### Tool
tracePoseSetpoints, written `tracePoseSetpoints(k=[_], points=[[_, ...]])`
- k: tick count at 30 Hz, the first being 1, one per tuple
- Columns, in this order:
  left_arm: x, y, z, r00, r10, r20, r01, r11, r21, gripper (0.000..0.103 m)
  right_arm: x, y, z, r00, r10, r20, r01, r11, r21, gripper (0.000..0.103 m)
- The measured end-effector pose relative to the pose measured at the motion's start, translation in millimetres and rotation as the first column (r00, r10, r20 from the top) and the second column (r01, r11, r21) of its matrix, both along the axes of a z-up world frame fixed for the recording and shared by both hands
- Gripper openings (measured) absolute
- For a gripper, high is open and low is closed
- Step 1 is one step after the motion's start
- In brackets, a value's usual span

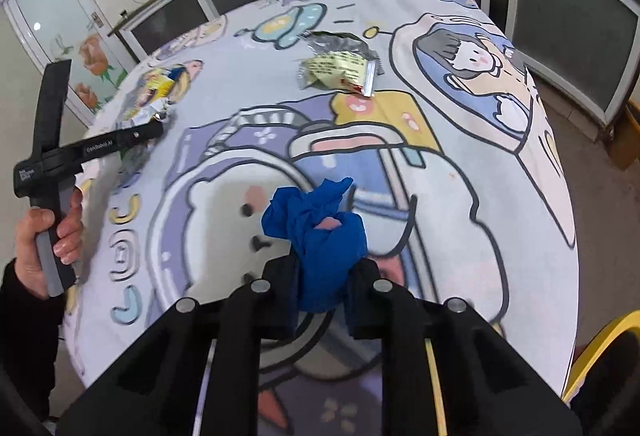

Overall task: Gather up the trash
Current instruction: 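Grasp the blue glove with the right tool while the left tool grasps the white wrapper, then carry the glove over the bin with the right tool while the left tool carries the wrapper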

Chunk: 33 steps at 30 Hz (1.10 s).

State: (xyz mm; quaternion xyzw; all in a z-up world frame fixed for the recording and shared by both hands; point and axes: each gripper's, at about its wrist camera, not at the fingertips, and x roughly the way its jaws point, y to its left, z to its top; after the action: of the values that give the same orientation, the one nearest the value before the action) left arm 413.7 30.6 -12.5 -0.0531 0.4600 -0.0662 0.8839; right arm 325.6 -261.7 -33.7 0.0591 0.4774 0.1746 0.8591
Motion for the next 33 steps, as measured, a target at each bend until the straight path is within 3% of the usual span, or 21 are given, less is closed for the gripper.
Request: tracePoseSetpoints(k=[13, 26, 33], points=[[-95, 26, 45, 0.996, -0.038, 0.084, 0.043, 0.997, -0.062, 0.023, -67, -10, 44, 0.998, -0.001, 0.061, -0.003, 0.997, 0.071, 0.017], [-169, 38, 45, 0.995, -0.05, 0.087, 0.055, 0.997, -0.058, 0.022, -121, -29, 54, 0.996, -0.049, 0.077, 0.041, 0.993, 0.108, 0.017], [-190, 11, 40, 0.99, -0.122, 0.067, 0.126, 0.991, -0.047, 0.023, -143, -43, 52, 0.995, -0.074, 0.071, 0.064, 0.989, 0.131, 0.017]])
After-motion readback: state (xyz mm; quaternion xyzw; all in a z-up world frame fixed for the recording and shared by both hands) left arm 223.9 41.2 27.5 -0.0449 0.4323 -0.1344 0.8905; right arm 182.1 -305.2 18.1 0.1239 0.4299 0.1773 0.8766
